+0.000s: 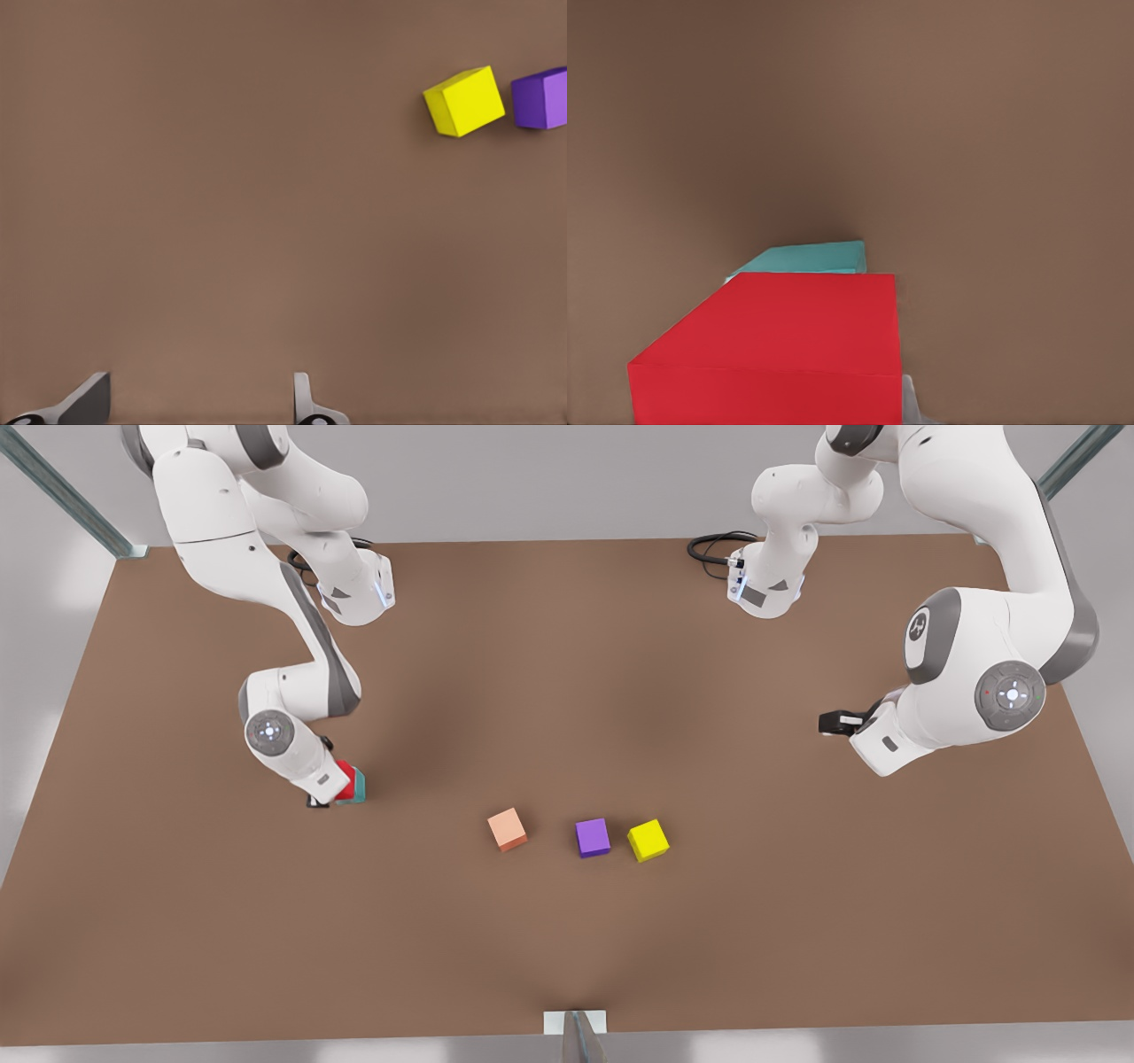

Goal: Pick up red wooden cube and pass to hand red wooden cube and place in blue wooden cube

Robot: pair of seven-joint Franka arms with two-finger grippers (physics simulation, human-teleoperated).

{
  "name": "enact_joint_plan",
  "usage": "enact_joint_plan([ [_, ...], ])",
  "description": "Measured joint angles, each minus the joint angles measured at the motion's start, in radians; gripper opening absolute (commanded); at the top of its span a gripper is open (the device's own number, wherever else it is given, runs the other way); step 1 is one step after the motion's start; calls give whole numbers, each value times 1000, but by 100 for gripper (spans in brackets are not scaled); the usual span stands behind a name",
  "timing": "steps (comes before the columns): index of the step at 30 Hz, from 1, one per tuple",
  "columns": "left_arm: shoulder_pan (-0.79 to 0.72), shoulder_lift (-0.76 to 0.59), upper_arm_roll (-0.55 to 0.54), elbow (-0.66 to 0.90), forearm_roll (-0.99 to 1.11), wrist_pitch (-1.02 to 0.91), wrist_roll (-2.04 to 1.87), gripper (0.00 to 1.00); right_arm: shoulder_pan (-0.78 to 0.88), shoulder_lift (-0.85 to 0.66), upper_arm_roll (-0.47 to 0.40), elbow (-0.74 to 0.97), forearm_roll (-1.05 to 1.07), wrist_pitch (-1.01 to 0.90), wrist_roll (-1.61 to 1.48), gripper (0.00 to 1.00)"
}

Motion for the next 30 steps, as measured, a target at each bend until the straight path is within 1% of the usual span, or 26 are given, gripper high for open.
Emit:
enact_joint_plan([
  [5,0,0,0,0,0,-13,-3,100,-2,-1,0,-22,-1,55,39,48],
  [6,0,0,0,0,0,-14,-4,100,-3,0,0,-22,-1,62,46,53],
  [7,0,0,0,0,0,-16,-4,100,-3,2,0,-23,-4,71,55,100],
  [16,0,4,0,-3,0,-22,-8,100,-7,13,0,-18,-32,124,147,100],
  [30,-1,10,0,-5,0,-25,-14,100,-19,-7,4,-50,-43,103,245,100],
])
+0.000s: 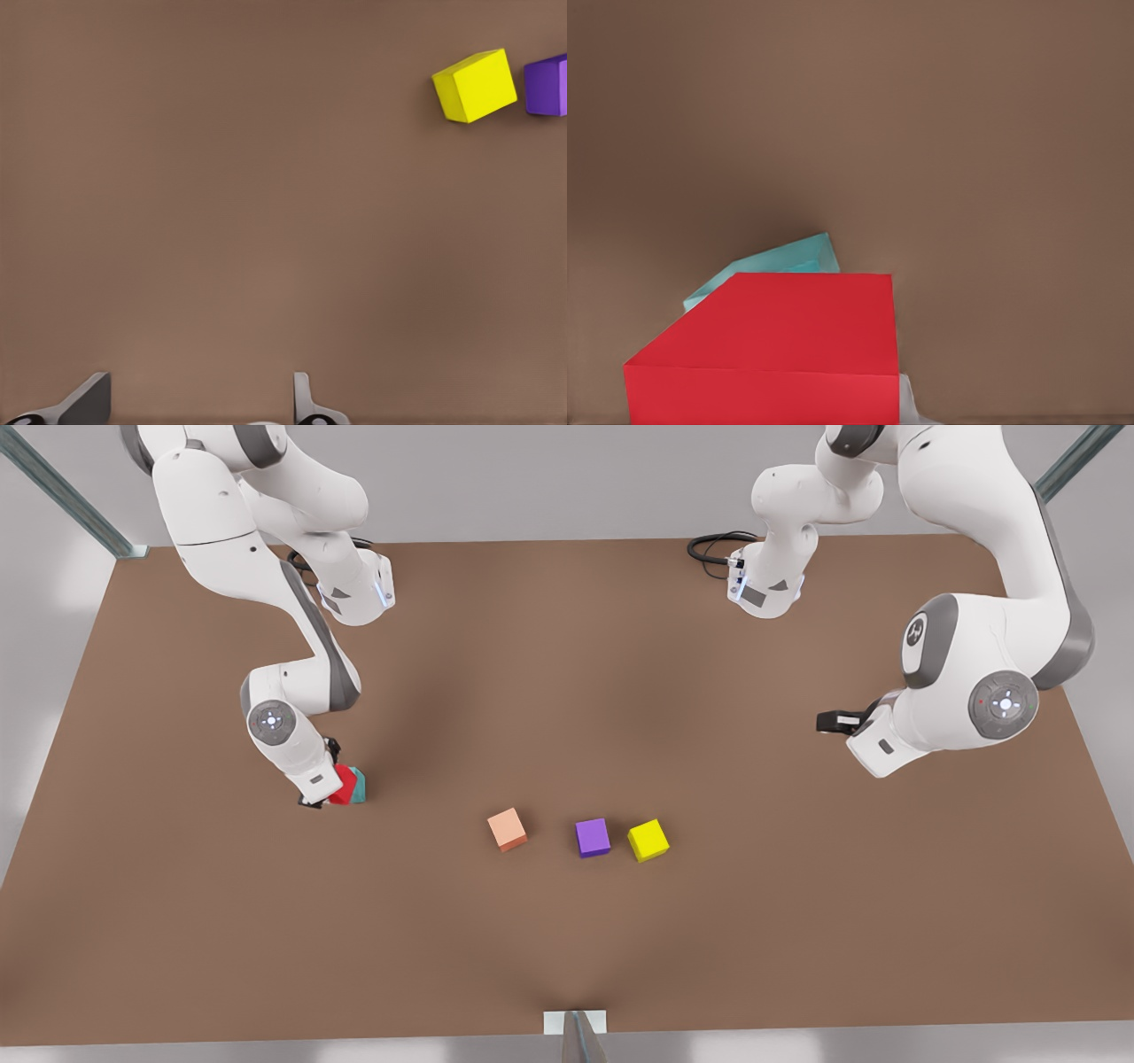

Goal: Pick up red wooden cube and pass to hand red wooden cube and place in blue wooden cube

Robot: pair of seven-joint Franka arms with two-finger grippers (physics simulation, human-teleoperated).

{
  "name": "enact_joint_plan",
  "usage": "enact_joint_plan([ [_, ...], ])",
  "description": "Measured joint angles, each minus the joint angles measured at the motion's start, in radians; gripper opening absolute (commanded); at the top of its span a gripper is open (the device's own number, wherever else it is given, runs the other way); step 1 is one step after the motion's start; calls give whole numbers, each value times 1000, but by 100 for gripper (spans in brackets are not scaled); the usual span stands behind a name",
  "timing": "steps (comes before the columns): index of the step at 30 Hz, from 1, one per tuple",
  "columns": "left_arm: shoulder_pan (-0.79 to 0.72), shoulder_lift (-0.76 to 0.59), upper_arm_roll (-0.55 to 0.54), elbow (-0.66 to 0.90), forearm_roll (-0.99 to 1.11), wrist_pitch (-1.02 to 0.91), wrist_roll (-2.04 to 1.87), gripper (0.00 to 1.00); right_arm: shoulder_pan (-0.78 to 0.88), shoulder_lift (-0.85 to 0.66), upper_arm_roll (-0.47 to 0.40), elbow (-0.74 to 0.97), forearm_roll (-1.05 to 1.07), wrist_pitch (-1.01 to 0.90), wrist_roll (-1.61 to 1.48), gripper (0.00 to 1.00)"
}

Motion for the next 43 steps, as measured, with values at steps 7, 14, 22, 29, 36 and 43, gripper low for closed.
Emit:
enact_joint_plan([
  [7,-1,0,0,0,0,-4,-2,100,-6,12,2,0,43,-44,-3,100],
  [14,-1,1,0,0,0,-5,-4,100,-5,18,3,11,77,-73,-30,100],
  [22,-1,4,0,0,0,-5,-6,100,5,-28,22,90,126,-191,-52,100],
  [29,-3,4,-1,0,0,-6,-11,100,31,10,60,530,300,-524,25,100],
  [36,-2,5,-2,-3,0,-7,-19,100,5,21,48,878,198,-833,394,100],
  [43,-2,1,-2,-2,0,-12,-24,100,-32,-236,23,707,178,-1000,597,100],
])
